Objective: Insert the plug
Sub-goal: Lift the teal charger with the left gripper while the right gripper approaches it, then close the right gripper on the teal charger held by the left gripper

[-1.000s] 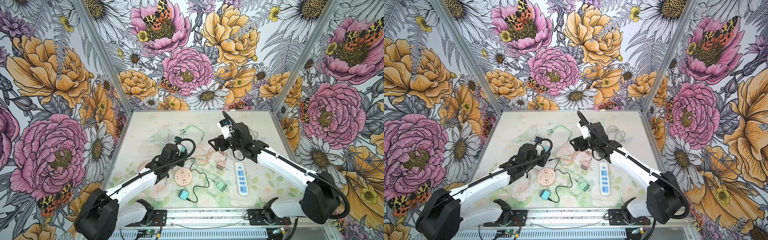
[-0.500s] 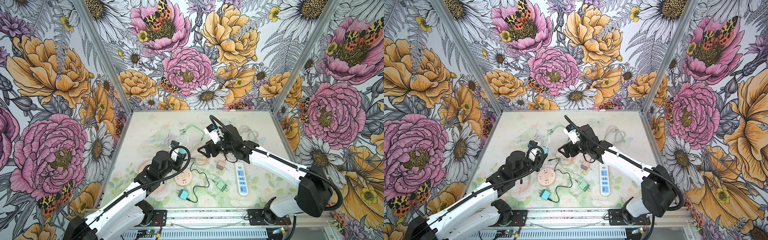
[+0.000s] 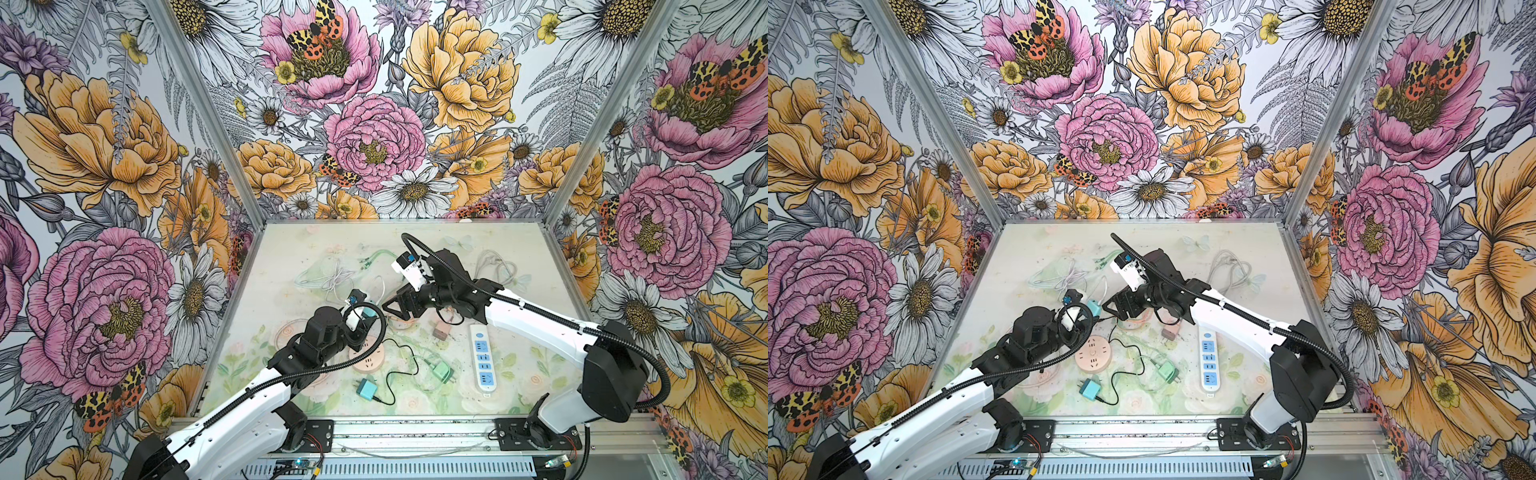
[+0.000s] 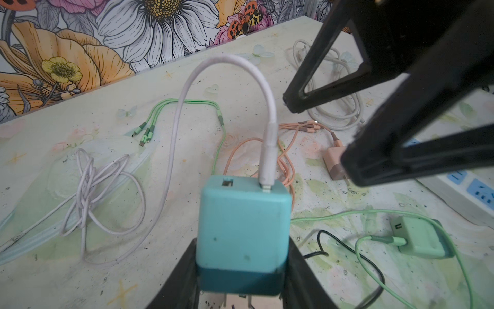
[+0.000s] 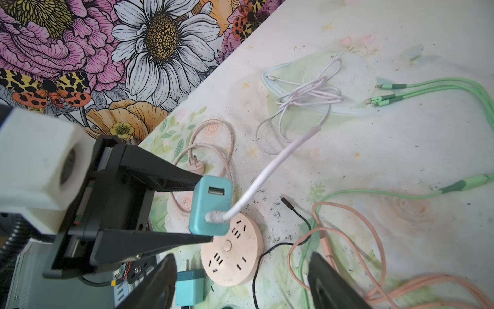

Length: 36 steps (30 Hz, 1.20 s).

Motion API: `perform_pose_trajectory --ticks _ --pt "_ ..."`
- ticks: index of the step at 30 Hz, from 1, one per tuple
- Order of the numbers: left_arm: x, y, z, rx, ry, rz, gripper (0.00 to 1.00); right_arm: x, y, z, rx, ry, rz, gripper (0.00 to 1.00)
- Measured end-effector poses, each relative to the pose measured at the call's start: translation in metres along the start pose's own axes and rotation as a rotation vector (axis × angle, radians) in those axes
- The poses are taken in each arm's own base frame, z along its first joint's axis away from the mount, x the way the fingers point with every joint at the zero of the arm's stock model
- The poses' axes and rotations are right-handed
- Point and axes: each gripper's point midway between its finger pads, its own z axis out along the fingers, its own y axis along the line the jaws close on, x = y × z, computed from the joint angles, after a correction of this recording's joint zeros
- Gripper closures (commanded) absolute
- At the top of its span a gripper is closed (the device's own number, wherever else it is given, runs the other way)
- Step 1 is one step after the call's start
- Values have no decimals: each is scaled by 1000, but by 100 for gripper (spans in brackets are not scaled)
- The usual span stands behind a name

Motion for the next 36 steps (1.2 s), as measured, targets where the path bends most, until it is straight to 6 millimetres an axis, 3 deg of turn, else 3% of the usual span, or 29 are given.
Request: perform_pose_trajectory --ticks 13,24,36 --pt "8 -17 1 60 35 82 81 11 5 8 -27 60 -6 29" --pt "3 -22 4 77 40 129 81 22 7 19 -69 118 22 36" --pt "-1 -40 6 125 46 199 81 26 18 18 -132 139 22 42"
